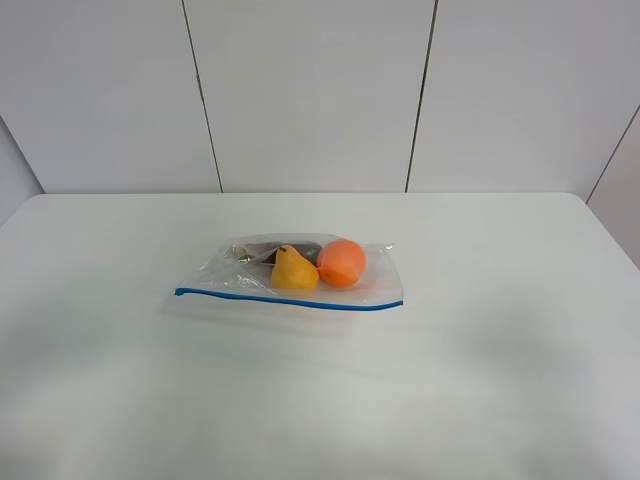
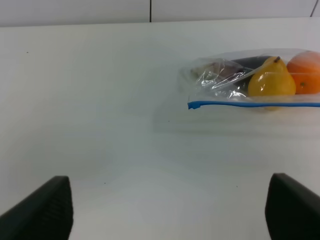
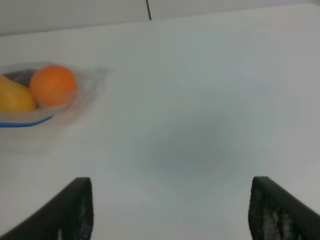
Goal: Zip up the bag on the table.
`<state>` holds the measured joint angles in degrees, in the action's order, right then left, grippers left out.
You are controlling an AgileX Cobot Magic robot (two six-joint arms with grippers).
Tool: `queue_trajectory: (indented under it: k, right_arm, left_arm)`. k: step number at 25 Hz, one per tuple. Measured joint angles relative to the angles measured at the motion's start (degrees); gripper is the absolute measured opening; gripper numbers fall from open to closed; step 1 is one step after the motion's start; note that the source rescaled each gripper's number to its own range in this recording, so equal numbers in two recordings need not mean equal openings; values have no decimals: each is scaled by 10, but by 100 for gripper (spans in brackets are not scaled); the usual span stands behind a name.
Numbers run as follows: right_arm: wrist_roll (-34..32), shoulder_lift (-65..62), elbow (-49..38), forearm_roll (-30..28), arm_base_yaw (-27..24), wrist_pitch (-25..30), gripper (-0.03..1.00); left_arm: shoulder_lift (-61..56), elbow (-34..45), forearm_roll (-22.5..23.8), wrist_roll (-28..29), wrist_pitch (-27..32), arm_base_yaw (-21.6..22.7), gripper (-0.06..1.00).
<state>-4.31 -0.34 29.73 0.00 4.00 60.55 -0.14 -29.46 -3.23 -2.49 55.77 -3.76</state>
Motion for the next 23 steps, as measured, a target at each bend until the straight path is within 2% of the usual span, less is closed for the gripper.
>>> queue_trajectory:
  k: [23]
  right_arm:
    - [-6, 0, -11, 0, 0, -4, 83]
  left_arm:
    - [0, 0, 0, 0, 0, 0, 86]
